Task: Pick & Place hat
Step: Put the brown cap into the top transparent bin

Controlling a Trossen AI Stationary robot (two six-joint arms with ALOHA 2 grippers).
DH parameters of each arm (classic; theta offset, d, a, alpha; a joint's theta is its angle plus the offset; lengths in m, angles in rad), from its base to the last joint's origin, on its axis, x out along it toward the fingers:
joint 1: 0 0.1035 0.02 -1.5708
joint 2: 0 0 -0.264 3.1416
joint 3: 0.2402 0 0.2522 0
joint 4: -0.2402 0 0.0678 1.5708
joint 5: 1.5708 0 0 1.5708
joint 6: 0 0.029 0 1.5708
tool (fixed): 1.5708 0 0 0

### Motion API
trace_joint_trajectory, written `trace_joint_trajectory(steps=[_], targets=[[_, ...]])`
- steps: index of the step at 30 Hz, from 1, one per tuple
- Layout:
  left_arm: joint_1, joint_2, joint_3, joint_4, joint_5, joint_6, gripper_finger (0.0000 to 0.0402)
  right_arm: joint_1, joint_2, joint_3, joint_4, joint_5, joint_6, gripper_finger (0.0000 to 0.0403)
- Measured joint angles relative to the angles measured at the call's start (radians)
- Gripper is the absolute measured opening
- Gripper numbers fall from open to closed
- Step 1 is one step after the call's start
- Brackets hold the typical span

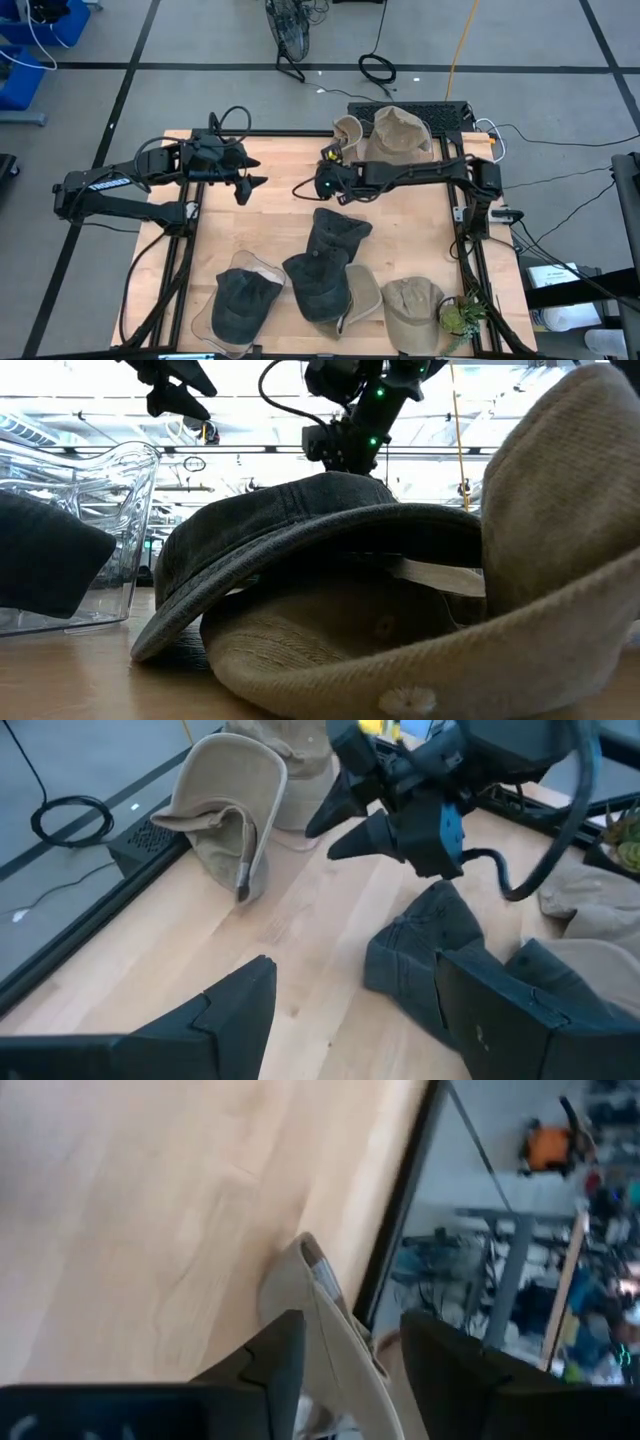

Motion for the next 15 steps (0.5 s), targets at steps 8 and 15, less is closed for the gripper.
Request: trace_joint_trajectory(steps=[8,15], targets=[[-0.016,0.0,0.0,0.001,0.0,-0.045,0.0271,-0.082,0.039,-0.001,0.0,-0.088,-0.109,0.0144],[-0.039,0.0,0.0,0.002,0.0,-0.099,0.0271,-0.102,0.117,-0.002,0.038,-0.012,-0.214,0.0127]])
